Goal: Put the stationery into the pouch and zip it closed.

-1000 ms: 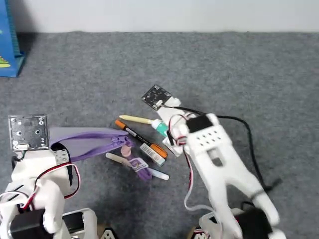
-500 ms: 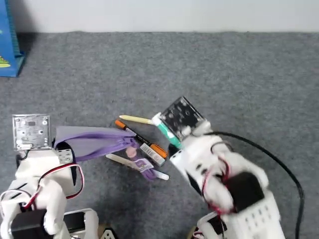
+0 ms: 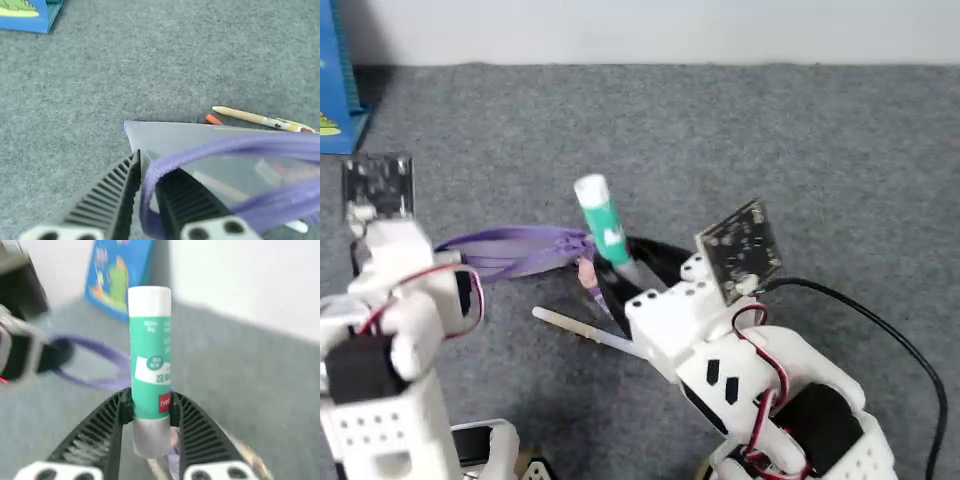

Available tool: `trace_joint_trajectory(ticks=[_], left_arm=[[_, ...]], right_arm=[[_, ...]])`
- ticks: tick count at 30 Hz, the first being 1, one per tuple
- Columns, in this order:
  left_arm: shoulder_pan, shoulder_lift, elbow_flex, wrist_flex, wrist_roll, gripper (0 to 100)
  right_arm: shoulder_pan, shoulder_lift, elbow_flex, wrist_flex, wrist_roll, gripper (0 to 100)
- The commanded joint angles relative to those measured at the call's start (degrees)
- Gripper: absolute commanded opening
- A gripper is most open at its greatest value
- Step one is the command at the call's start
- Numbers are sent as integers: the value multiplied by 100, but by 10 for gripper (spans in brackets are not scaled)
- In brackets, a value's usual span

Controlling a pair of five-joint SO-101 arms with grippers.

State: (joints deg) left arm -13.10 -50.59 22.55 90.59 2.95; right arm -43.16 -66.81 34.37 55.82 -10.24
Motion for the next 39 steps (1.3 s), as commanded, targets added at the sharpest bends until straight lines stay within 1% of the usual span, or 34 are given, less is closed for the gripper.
trace_joint_trajectory(ticks=[1,5,11,14,21,26,32,34,38,39], left_arm=[[62,703,-611,9,158,11],[62,1090,-866,9,185,11],[70,1336,-884,-26,185,11],[70,1327,-884,-35,185,11],[70,1345,-884,-35,185,11],[53,1345,-866,-18,158,11],[44,1345,-857,9,149,11],[53,1345,-857,9,149,11],[62,1354,-725,-35,141,11],[62,1354,-708,-35,141,11]], right_arm=[[-57,-40,334,-1314,-53,8],[-198,-40,1240,-2905,-26,8],[-734,13,2022,-4681,255,8],[-804,462,2048,-5314,255,8],[-804,2070,2040,-6668,255,8],[-804,2607,2040,-7284,211,8],[-804,3002,2040,-7345,114,21],[-796,3152,2040,-7336,-44,70],[-778,3213,2040,-7345,-141,225],[-778,3196,2040,-7336,-141,247]])
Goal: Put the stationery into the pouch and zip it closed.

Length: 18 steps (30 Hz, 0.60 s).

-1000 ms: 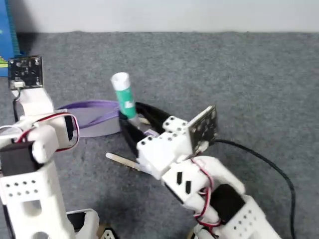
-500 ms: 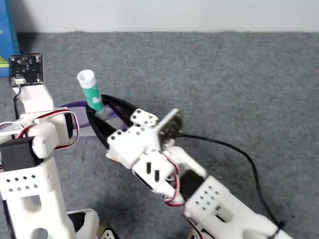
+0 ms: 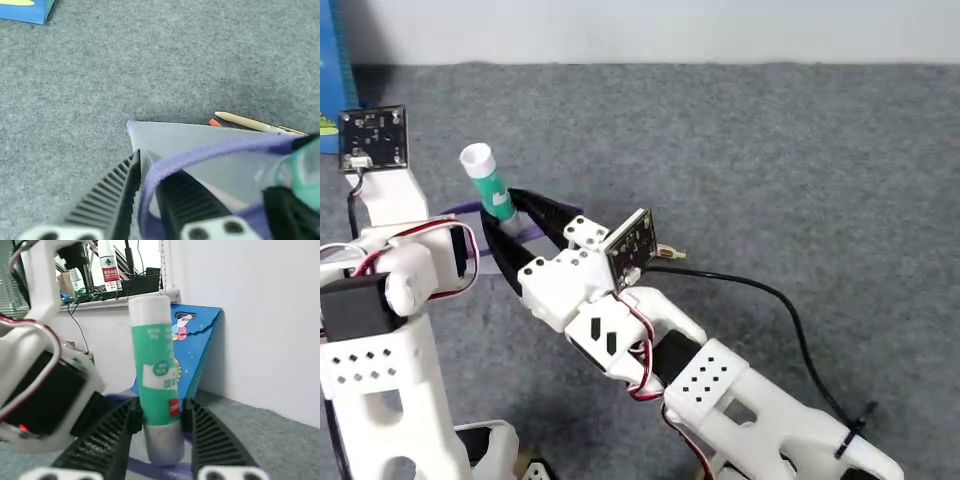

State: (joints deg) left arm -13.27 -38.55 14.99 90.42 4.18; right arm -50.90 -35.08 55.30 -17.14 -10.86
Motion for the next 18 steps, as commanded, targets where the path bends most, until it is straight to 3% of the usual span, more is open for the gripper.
trace_joint_trajectory(ticks=[1,11,18], left_arm=[[79,149,48,-9,18,11],[79,132,48,18,18,11],[70,123,48,18,18,11]], right_arm=[[-4,22,-53,-40,-70,257],[-4,13,-53,-48,-62,201],[4,-382,26,-31,158,8]])
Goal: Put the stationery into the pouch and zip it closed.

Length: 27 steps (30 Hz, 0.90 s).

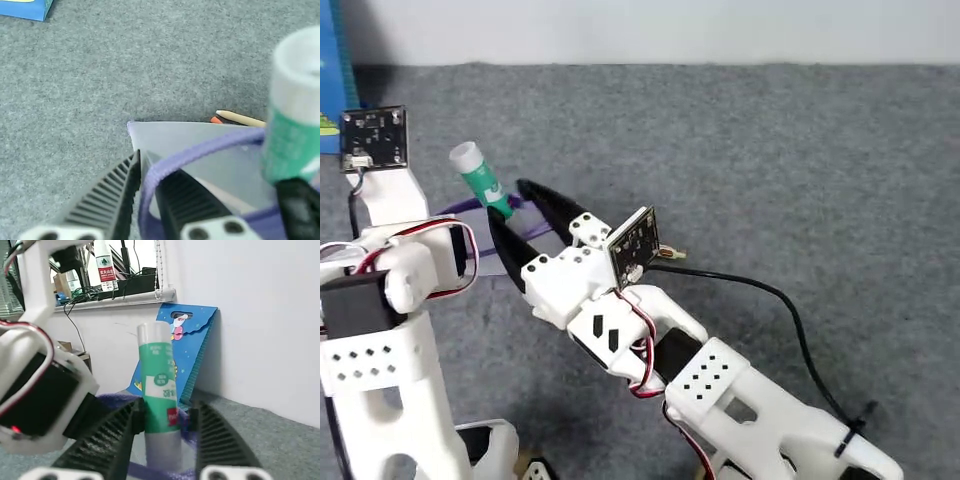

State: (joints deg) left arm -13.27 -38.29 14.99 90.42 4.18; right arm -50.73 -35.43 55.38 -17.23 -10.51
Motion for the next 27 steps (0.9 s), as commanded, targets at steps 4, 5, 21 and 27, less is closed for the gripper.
trace_joint_trajectory(ticks=[4,5,21,27], left_arm=[[79,88,48,18,18,11],[79,88,48,18,18,11],[70,79,48,18,26,11],[70,88,48,18,26,11]], right_arm=[[-13,-593,167,-13,237,24],[-13,-611,211,31,237,24],[75,-673,237,1130,229,97],[75,-681,237,1130,237,252]])
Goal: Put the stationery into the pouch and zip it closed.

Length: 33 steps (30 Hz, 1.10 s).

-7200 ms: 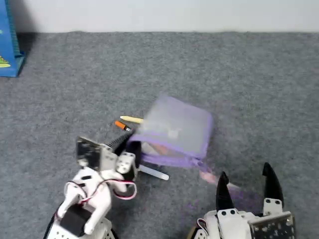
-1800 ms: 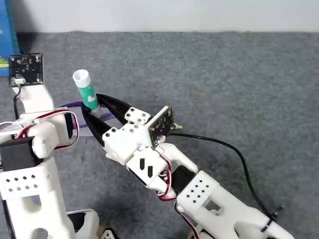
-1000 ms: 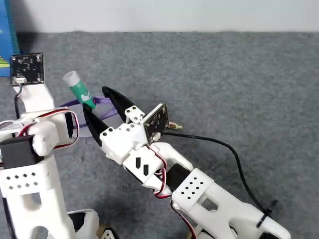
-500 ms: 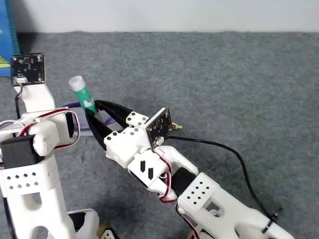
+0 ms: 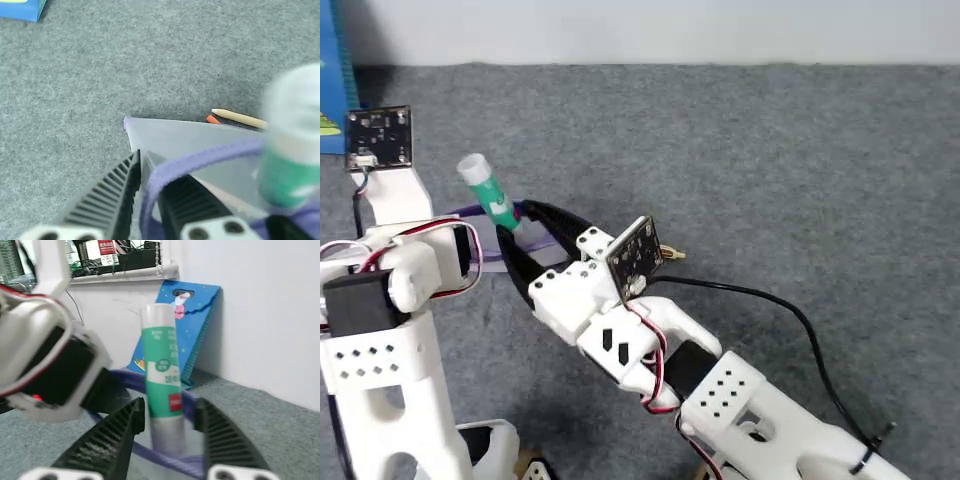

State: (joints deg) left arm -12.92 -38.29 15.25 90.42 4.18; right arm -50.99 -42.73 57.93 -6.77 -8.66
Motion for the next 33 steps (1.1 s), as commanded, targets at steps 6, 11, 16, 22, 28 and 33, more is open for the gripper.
trace_joint_trajectory(ticks=[6,11,16,22,28,33], left_arm=[[18,105,22,18,26,11],[18,105,22,18,26,11],[35,105,22,18,26,11],[26,105,22,18,44,11],[18,88,22,18,53,11],[9,105,13,18,53,11]], right_arm=[[110,31,-18,84,62,176],[110,-532,193,84,264,61],[101,-1349,580,92,457,22],[629,-2026,686,945,413,8],[1815,-2536,677,2774,316,19],[2404,-2360,659,4145,826,136]])
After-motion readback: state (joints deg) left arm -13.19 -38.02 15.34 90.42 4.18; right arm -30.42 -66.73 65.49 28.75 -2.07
